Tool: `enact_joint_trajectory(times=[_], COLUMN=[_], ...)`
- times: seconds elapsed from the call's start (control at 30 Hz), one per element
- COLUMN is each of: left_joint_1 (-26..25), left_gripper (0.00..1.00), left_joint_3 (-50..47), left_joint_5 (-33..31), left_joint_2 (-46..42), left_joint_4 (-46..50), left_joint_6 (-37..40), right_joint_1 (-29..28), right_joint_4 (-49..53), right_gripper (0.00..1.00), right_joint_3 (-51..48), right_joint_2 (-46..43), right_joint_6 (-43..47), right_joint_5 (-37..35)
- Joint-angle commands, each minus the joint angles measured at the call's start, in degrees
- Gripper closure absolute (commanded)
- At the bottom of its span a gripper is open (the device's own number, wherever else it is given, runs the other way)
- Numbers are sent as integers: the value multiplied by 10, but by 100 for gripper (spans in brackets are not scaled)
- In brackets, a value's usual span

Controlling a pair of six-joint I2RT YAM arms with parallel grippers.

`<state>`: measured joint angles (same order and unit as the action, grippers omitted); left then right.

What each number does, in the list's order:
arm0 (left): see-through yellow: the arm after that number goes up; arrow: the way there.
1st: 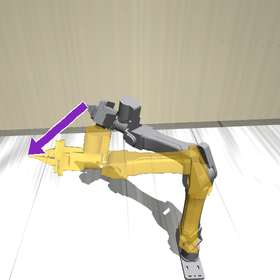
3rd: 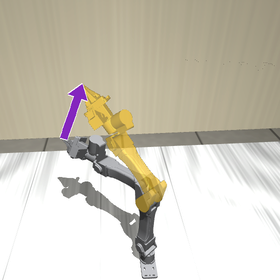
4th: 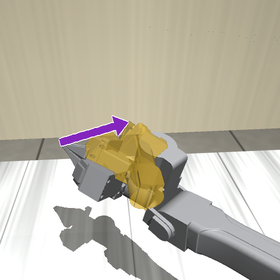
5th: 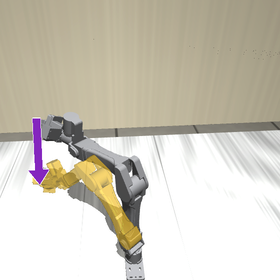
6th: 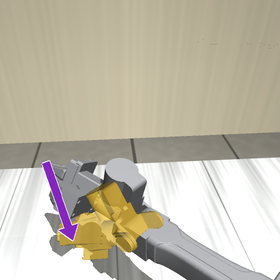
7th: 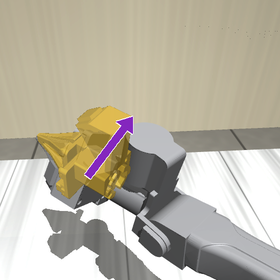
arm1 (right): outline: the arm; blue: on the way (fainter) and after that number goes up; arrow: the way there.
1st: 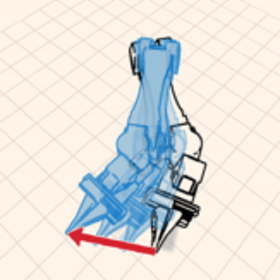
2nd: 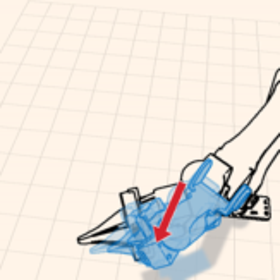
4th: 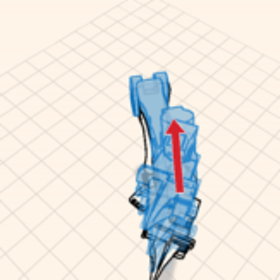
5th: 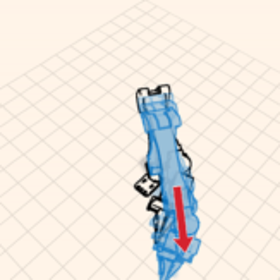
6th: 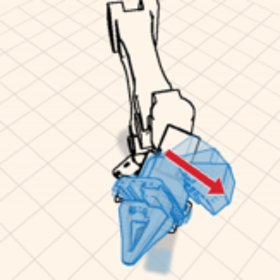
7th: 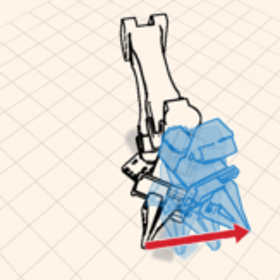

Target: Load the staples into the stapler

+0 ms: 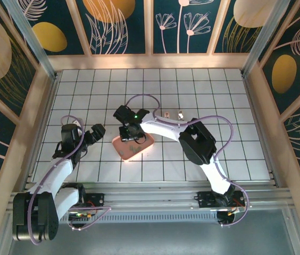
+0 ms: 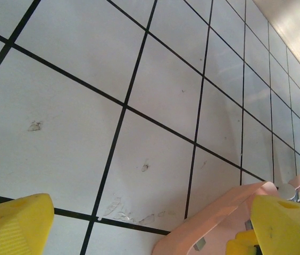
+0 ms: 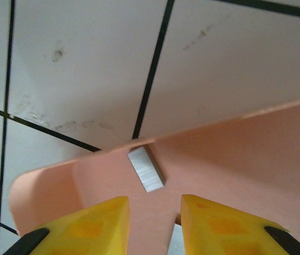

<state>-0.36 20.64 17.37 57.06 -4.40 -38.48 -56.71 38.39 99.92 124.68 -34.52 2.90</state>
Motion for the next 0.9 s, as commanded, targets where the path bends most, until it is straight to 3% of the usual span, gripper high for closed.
enact_joint_trajectory(times=[0.0, 0.87], left_joint_1=[4, 4], left_gripper=[5, 5], left_joint_3=[-4, -5], left_joint_5=[11, 20], left_joint_2=[6, 11], left_joint_4=[4, 4], left_joint_6=[2, 17], right_joint_1=[-7, -21], right_joint_4=[30, 75], right_gripper=[68, 69], right_joint_3=[-8, 9], right_joint_2=[-2, 36], right_joint_6=[-16, -56], right_joint_5=[1, -4])
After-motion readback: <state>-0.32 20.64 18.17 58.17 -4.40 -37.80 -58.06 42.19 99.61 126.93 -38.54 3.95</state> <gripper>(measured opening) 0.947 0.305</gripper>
